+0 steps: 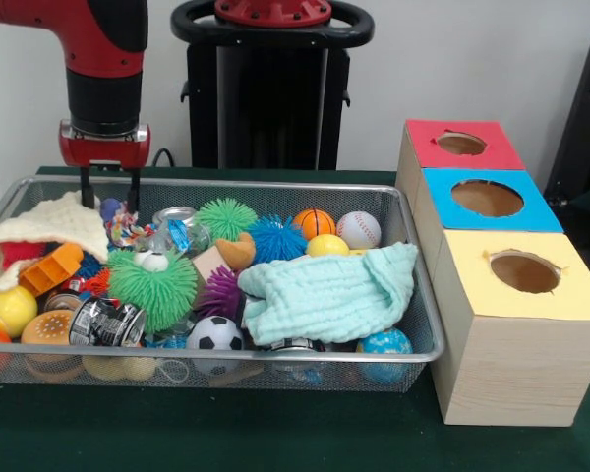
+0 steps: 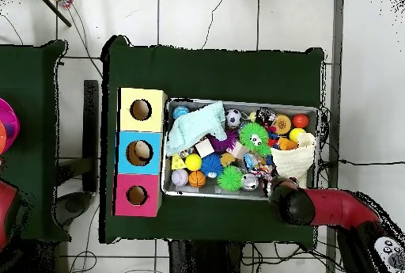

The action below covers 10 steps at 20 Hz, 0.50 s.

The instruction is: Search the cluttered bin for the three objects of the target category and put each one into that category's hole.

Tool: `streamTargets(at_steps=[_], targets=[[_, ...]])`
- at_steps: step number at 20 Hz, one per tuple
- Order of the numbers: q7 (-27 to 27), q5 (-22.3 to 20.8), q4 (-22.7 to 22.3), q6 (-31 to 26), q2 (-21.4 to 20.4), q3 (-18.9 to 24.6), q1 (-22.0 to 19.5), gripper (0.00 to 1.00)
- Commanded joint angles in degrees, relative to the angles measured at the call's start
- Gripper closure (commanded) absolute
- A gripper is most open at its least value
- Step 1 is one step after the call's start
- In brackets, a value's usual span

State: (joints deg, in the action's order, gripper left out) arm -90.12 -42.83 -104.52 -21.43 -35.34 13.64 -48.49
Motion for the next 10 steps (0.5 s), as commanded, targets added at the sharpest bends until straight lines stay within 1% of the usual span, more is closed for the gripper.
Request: streamTargets(at_steps=[1,10], targets=[[2.9,2.2,-0.1,-3.6,2.3,6.1,-2.1,0.00],[1.9,2.6,-1.4,-2.5,2.5,7.8,-3.3,0.00]])
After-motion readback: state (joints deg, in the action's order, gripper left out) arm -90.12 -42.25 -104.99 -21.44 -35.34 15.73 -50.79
